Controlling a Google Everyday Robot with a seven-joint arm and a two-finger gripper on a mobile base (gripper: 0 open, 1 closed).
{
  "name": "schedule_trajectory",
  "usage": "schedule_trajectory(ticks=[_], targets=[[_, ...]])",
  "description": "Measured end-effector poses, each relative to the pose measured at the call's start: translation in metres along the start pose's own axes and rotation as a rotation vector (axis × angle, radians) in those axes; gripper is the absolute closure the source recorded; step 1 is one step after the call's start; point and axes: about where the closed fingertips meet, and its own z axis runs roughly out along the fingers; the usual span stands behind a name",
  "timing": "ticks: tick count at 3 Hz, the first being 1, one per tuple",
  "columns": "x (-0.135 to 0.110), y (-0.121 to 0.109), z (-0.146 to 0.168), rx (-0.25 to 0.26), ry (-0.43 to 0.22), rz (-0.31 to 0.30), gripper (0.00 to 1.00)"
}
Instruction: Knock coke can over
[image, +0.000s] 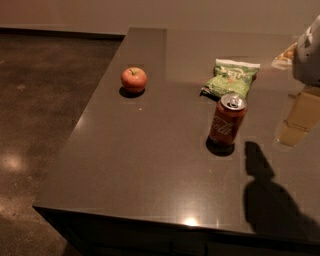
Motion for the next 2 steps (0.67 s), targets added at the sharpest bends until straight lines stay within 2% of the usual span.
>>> schedule_trajectory(ticks=[1,2], targets=[[-0.0004,-0.0004,-0.0003,0.002,-0.001,0.001,0.0],[-0.0089,-0.0091,0.0086,0.01,-0.058,0.044,0.0]])
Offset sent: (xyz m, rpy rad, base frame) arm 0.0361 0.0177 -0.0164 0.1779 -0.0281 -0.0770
